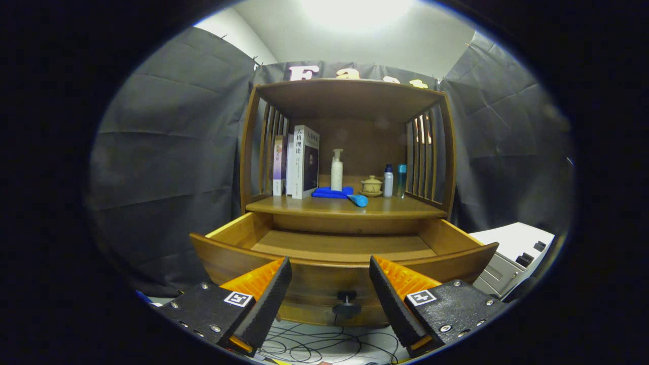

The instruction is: Pull open the drawer, take out the items inside it, and place them on the countertop above the cabinet.

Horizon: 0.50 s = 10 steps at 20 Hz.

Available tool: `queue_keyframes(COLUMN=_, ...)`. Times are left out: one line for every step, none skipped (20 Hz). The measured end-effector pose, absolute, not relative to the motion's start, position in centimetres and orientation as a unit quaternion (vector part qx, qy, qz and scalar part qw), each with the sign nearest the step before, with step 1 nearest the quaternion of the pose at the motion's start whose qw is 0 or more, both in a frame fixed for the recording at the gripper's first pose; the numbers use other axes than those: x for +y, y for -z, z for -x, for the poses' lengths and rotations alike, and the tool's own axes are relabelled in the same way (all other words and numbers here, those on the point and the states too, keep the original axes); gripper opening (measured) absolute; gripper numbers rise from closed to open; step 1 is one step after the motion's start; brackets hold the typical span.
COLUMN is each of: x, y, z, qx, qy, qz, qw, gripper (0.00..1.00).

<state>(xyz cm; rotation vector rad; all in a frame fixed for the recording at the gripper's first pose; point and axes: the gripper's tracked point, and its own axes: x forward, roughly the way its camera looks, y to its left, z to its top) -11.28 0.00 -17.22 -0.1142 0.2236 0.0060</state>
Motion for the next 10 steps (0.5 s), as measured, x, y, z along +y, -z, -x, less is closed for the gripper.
queue_keyframes(x=-0.2, y=17.8, z=11.3, qx=0.117, qy=-0.001, qz=0.058, qw=0.991, gripper=0.95)
queue_keyframes(x=-0.4, y=18.4, z=11.3, qx=0.121, qy=0.001, qz=0.058, qw=0.991, gripper=0.95)
queue_keyframes(x=-0.6, y=18.9, z=11.2, qx=0.126, qy=0.003, qz=0.058, qw=0.990, gripper=0.95)
queue_keyframes(x=-0.9, y=19.4, z=11.1, qx=0.130, qy=0.007, qz=0.057, qw=0.990, gripper=0.95)
queue_keyframes(x=-1.2, y=19.8, z=11.0, qx=0.134, qy=0.010, qz=0.057, qw=0.989, gripper=0.95)
queue_keyframes(x=-1.5, y=20.1, z=10.7, qx=0.136, qy=0.015, qz=0.055, qw=0.989, gripper=0.95)
queue_keyframes(x=-1.8, y=20.4, z=10.4, qx=0.139, qy=0.019, qz=0.053, qw=0.989, gripper=0.95)
queue_keyframes(x=-1.9, y=20.8, z=10.9, qx=0.143, qy=0.022, qz=0.050, qw=0.988, gripper=0.95)
queue_keyframes(x=-2.0, y=21.2, z=10.6, qx=0.146, qy=0.025, qz=0.046, qw=0.988, gripper=0.95)
queue_keyframes(x=-2.2, y=21.5, z=10.4, qx=0.149, qy=0.028, qz=0.042, qw=0.988, gripper=0.95)
